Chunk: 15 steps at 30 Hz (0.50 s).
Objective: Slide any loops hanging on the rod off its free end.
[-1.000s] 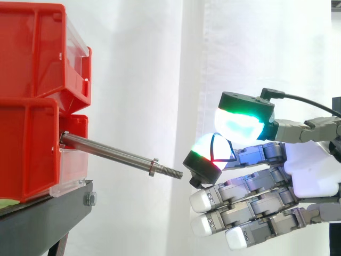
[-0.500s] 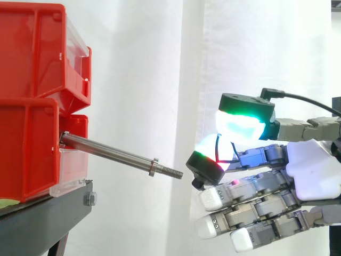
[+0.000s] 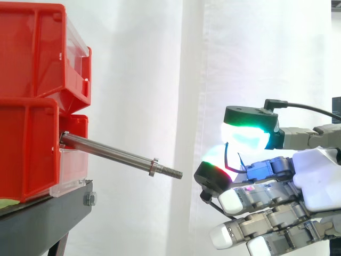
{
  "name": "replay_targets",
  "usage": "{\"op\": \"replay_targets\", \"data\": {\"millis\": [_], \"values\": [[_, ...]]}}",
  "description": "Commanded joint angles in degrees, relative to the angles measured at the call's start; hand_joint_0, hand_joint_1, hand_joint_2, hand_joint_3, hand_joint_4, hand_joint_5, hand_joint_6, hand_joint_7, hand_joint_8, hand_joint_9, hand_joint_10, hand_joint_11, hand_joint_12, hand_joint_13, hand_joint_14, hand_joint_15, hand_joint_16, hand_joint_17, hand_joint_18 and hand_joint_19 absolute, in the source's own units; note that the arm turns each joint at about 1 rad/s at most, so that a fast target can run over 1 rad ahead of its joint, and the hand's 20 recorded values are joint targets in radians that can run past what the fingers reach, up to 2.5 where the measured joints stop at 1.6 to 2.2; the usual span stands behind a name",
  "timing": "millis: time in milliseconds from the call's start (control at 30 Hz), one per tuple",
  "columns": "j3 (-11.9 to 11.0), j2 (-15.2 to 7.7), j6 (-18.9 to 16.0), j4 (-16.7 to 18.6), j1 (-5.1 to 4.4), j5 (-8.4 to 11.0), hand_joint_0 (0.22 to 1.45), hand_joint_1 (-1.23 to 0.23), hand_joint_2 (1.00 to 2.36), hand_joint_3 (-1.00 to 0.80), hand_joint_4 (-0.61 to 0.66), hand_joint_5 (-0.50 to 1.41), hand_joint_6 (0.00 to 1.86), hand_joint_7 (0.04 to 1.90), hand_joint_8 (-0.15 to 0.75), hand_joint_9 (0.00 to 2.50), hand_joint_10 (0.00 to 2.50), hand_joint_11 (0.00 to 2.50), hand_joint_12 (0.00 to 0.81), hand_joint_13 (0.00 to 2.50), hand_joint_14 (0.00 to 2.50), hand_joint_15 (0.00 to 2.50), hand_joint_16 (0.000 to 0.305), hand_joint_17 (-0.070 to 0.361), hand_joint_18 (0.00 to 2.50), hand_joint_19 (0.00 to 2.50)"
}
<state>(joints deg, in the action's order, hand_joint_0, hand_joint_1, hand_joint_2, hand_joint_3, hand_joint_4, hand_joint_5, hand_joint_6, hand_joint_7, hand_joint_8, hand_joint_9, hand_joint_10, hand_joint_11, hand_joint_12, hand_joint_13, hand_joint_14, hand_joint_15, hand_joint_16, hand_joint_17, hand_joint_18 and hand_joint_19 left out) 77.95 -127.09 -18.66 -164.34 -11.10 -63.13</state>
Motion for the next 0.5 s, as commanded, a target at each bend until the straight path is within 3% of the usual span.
{"op": "replay_targets", "data": {"millis": [0,467], "values": [[0.00,0.00,-0.67,-0.37,0.02,-0.07,0.47,-0.69,1.51,-0.11,-0.07,-0.07,0.88,1.14,0.347,1.07,0.01,0.13,0.434,0.81,0.00,0.10,0.066,0.149,0.92,0.25],[0.00,0.00,0.82,-0.28,0.02,-0.24,0.46,-0.68,1.55,-0.12,-0.07,-0.07,0.88,1.14,0.349,1.05,0.00,0.15,0.437,0.71,0.00,0.04,0.069,0.154,0.86,0.25]]}}
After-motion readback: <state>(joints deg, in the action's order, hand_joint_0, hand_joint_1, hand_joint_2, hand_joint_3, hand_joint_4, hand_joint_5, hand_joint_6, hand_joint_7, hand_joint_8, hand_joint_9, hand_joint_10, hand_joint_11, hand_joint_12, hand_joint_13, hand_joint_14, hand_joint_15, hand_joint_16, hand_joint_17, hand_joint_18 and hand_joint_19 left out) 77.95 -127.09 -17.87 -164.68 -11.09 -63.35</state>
